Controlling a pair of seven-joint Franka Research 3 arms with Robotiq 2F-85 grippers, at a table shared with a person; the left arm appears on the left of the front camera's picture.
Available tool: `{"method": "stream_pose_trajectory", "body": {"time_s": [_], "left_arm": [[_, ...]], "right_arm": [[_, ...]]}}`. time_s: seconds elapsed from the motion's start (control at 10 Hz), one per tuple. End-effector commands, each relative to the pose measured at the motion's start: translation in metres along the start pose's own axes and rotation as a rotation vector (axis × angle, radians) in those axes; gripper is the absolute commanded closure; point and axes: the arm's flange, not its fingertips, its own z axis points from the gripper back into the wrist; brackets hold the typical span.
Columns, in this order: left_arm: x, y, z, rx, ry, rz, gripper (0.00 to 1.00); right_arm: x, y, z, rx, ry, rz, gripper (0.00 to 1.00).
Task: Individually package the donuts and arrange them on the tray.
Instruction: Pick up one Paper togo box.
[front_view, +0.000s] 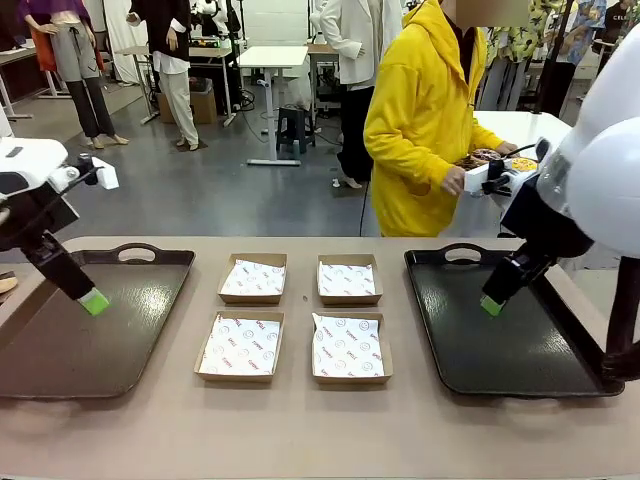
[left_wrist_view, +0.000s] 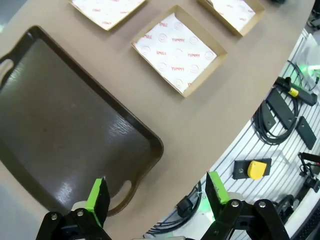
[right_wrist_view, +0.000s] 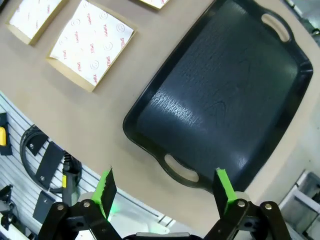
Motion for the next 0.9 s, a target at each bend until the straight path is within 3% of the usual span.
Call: {"method": "stream_pose_trajectory", "body": {"time_s": [0.0, 0.4, 0.5, 0.6, 0.8], "left_arm": [[0.002, 0.0, -0.008, -0.021, 0.016, -0.001, 0.0], [0.001, 0.0, -0.004, -0.006, 0.011, 0.003, 0.0], [-0.001, 0.011, 0.001, -0.198, -0.117, 0.117, 0.0], [-0.01, 0.018, 0.005, -0.344, -0.194, 0.194, 0.0], [-0.026, 0.03, 0.013, -0.513, -0.311, 0.289, 0.0]], "right_arm": [[0.011, 0.001, -0.014, 0.002, -0.007, 0.01, 0.0], [0.005, 0.0, -0.009, 0.001, 0.004, 0.004, 0.0], [-0.003, -0.016, -0.003, 0.234, -0.137, -0.101, 0.0], [-0.019, -0.034, 0.005, 0.381, -0.241, -0.205, 0.0], [-0.05, -0.062, 0.014, 0.548, -0.382, -0.347, 0.0]]}}
